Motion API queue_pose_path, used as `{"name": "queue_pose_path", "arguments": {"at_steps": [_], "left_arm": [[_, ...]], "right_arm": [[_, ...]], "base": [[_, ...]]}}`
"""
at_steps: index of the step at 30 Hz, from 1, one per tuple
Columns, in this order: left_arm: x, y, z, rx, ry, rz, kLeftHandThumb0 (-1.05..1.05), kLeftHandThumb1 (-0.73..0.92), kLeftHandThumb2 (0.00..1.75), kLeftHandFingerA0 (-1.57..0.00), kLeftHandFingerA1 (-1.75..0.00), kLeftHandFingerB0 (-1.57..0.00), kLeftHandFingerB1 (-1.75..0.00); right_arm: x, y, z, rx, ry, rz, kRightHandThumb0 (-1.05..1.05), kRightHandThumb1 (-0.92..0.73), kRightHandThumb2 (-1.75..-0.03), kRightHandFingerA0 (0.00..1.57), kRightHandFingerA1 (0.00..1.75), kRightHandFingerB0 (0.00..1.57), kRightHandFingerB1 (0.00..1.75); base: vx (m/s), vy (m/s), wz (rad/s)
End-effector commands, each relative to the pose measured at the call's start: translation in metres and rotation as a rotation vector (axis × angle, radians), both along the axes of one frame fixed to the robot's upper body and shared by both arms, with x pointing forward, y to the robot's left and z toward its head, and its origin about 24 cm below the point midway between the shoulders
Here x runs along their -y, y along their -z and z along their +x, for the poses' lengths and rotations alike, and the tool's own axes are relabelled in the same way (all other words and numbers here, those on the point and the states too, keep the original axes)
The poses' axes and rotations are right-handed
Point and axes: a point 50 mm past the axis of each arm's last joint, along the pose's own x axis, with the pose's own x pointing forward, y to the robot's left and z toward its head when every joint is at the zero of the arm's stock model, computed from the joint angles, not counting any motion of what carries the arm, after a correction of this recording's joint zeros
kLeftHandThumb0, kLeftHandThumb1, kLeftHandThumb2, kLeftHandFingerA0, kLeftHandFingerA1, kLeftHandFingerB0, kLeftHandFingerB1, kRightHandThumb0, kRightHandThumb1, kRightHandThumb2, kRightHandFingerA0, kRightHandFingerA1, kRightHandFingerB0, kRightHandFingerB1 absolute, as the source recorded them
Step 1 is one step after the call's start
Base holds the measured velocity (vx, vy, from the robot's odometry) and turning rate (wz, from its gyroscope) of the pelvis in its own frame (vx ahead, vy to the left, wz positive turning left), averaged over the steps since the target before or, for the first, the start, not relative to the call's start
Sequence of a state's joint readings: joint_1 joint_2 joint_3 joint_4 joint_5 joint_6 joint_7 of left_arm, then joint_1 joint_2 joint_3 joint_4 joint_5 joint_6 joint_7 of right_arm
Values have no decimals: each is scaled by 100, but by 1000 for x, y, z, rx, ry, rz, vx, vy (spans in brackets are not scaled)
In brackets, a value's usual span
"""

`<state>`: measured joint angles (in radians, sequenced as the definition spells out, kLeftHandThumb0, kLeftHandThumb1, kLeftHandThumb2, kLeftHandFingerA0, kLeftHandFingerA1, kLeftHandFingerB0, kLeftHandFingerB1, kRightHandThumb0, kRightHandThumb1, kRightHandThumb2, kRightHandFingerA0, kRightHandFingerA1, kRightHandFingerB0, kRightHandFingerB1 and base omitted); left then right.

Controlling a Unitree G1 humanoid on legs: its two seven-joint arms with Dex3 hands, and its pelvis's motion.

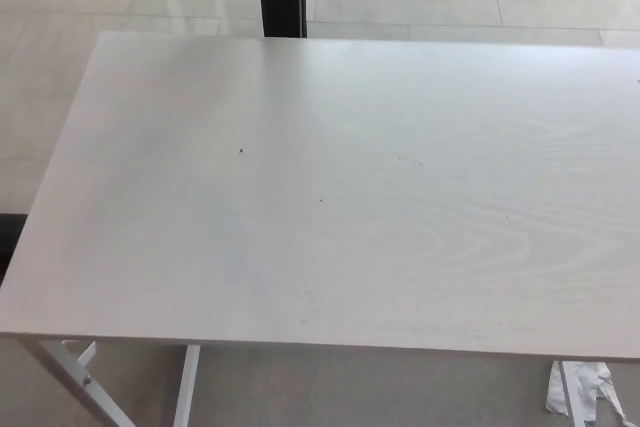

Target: The robot uses both its hands to grab the left and right ends of a football kept in the middle of the desk infront of it, lifts it up and places it in the palm of a person

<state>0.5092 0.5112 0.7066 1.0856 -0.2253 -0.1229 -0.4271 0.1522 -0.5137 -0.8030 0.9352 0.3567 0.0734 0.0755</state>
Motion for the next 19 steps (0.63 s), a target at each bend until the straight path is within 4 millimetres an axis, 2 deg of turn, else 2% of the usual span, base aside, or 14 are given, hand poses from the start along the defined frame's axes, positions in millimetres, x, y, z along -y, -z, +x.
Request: {"name": "queue_pose_path", "arguments": {"at_steps": [1, 3, 4, 7, 8, 11, 12, 13, 14, 18, 19], "left_arm": [[-3, -6, 10, 65, 67, 49, -83, 68, 61, -55, -55, -32, -37], [-4, -5, 12, 63, 56, 45, -83, 68, 61, -55, -55, -32, -37], [-3, -3, 13, 76, 46, 43, -82, 67, 61, -58, -57, -34, -36], [-3, -3, 12, 95, 7, 21, -81, 67, 60, -56, -59, -36, -37], [-2, -5, 12, 93, 28, 21, -80, 70, 61, -55, -59, -34, -38], [-4, -5, 12, 109, 10, 17, -80, 73, 62, -51, -62, -32, -40], [-5, -5, 12, 117, -10, 10, -81, 72, 62, -49, -62, -28, -39], [-6, -5, 12, 127, -43, 3, -78, 71, 62, -50, -62, -29, -39], [-6, -4, 13, 130, -49, 0, -80, 72, 62, -51, -62, -27, -39], [-5, -3, 16, 134, -27, -13, -84, 73, 62, -47, -62, -26, -38], [-5, -3, 17, 120, -11, -6, -83, 76, 63, -47, -61, -26, -38]], "right_arm": [[4, -13, 10, 112, -51, 30, -74, -75, -63, 24, 45, 14, 26], [3, -15, 14, 118, -69, 20, -74, -75, -63, 24, 45, 14, 26], [3, -18, 18, 111, -95, -4, -76, -60, -92, 18, 50, 11, 40], [3, -18, 17, 103, -99, -6, -74, -61, -92, 18, 50, 13, 41], [2, -16, 16, 106, -100, 1, -71, -74, -63, 21, 44, 17, 26], [2, -12, 9, 77, -101, 4, -69, -76, -62, 18, 46, 17, 26], [1, -11, 5, 67, -101, 9, -36, -49, -105, 4, 53, 0, 49], [1, -10, 2, 65, -93, 14, -36, -48, -105, 4, 53, 0, 49], [2, -10, 2, 71, -87, 18, -71, -57, -96, 0, 48, 11, 40], [3, -12, 4, 82, -96, 18, -83, -62, -94, 1, 48, 10, 36], [3, -12, 5, 80, -99, 18, -36, -48, -105, 4, 53, 0, 49]], "base": [[0, 0, 0], [0, 0, 0], [0, 0, 0], [0, 0, 0], [0, 0, 0], [0, 0, 0], [0, 0, 0], [0, 0, 0], [0, 0, 0], [0, 0, 0], [0, 0, 0]]}}
